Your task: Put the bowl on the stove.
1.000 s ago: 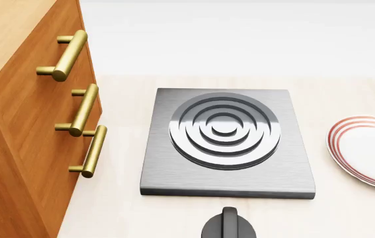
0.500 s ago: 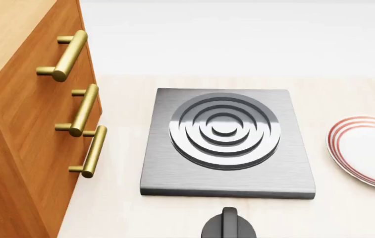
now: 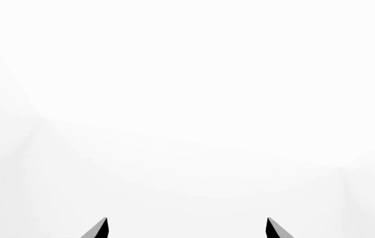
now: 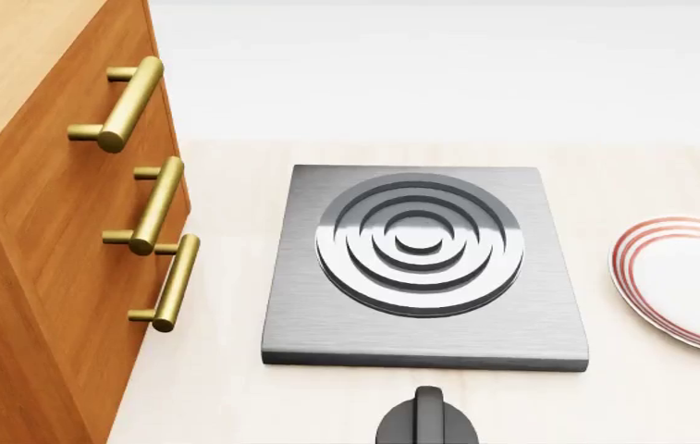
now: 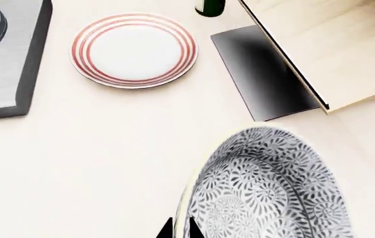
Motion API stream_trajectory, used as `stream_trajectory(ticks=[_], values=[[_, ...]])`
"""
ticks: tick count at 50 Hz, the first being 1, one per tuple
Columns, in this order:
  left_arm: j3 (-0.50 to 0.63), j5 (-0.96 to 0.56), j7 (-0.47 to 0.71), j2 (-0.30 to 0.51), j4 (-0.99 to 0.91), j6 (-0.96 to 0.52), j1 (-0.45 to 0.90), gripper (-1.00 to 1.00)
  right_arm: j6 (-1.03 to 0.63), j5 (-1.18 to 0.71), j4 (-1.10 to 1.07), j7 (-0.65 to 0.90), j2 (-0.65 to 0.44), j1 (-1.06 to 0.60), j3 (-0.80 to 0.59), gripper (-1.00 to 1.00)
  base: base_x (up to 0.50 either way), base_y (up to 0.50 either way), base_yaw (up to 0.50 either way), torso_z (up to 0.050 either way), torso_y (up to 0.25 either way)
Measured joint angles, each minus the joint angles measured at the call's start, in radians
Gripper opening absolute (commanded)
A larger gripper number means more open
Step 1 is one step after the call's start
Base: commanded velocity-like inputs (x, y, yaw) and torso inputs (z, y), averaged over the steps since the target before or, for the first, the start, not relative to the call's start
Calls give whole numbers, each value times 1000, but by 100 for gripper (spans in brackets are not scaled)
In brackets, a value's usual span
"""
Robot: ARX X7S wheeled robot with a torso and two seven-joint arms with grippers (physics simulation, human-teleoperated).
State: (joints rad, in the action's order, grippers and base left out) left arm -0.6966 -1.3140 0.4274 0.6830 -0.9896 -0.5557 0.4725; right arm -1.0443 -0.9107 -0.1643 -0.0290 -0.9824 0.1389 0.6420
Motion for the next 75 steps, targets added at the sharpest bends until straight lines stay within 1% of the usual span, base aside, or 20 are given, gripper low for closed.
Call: stream_trajectory(ticks=[10,16,21,25,29,38,43,48,59,75], values=[[-1,-1,1,2,1,5,-3,100,-35,-59,-63,-17,-79,-44,8,-100,0,0,0,0,0],[0,-1,1,3,1,8,-4,100,-37,-100,-84,-25,-140,-106,-42,-100,0,0,0,0,0],[2,0,1,3,2,11,-6,100,-27,-141,-78,-22,-198,-237,-170,-100,0,0,0,0,0],[3,2,1,3,3,12,-6,100,-31,-152,-63,-32,-223,-408,-324,-100,0,0,0,0,0],[4,3,1,4,4,14,-7,100,-51,-133,-47,-60,-223,-597,-482,-100,0,0,0,0,0],[5,5,1,5,6,17,-10,100,-91,-42,-2,-154,-169,-960,-779,-100,0,0,0,0,0],[6,5,1,5,6,19,-12,100,-102,13,29,-207,-124,-1113,-903,-100,0,0,0,0,0],[8,6,1,6,6,21,-13,100,-100,64,67,-255,-76,-1231,-1000,-100,0,0,0,0,0],[13,6,2,7,6,25,-15,100,-65,161,177,-333,38,-1406,-1148,-100,0,0,0,0,0],[22,13,0,6,9,32,-18,100,9,240,327,-394,185,-1524,-1248,-100,0,0,0,0,1]])
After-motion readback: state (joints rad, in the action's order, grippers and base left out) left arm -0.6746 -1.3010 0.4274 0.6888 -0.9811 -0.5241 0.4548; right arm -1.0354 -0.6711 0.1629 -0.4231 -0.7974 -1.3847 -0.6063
